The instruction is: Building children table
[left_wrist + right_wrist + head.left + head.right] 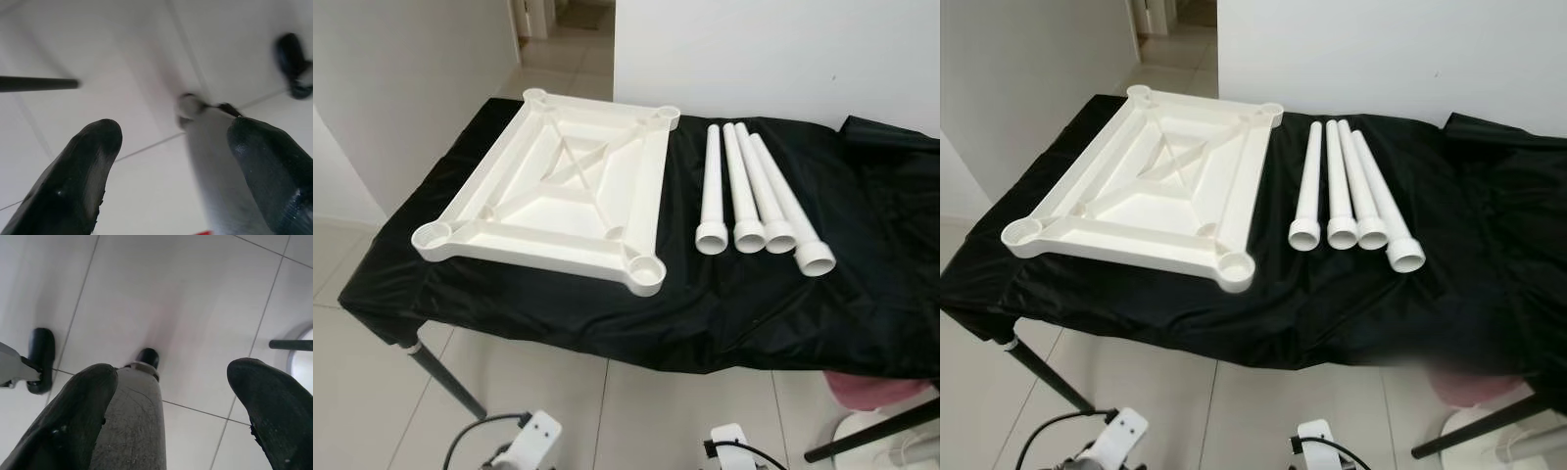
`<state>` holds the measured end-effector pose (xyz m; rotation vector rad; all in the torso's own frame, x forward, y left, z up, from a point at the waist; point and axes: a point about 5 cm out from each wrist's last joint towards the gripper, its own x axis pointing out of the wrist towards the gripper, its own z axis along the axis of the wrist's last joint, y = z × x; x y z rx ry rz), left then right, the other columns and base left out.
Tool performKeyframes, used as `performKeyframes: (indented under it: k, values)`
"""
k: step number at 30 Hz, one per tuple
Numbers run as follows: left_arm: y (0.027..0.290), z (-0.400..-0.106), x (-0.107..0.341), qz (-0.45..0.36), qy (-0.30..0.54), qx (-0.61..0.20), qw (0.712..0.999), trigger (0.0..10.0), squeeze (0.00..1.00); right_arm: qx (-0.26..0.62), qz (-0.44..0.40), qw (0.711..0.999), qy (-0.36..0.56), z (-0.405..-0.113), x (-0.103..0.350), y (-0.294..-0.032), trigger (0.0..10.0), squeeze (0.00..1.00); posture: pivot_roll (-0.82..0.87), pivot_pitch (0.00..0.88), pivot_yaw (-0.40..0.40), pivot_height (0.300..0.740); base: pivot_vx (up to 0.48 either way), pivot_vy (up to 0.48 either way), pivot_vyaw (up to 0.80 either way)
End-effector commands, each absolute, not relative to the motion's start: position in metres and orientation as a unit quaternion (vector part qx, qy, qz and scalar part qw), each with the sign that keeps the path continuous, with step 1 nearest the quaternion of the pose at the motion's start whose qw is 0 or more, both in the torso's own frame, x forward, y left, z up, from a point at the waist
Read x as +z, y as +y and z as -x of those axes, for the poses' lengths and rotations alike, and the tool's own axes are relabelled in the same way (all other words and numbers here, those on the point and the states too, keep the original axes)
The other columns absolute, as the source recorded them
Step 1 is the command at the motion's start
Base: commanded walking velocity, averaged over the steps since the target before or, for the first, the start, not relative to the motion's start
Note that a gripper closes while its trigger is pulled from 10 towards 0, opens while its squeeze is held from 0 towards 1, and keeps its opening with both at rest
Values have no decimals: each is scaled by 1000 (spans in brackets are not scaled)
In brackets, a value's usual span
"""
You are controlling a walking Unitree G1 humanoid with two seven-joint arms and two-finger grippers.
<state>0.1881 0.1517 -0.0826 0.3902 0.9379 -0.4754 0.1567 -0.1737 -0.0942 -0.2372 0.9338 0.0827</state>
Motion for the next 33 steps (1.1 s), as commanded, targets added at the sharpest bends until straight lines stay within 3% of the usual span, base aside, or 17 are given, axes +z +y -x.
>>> performKeyframes:
  k: [1,23,27,33]
  values:
    - [145,-185,-84,-181,447,-236,844,10000,0,41,111,870,478,-141,-101,-175,10000,0,-47,34,29,740,0,0,0]
    - [148,-189,-81,-191,425,-256,847,10000,0,17,96,873,477,-142,-100,-185,10000,0,-46,40,15,740,0,0,0]
    - [144,-189,-80,-181,421,-261,850,10000,0,18,97,873,477,-142,-100,-185,10000,0,-46,40,15,740,0,-353,0]
    - [139,-198,-73,-144,393,-269,867,10000,0,26,91,884,457,-151,-95,-187,10000,0,-45,43,11,740,0,0,0]
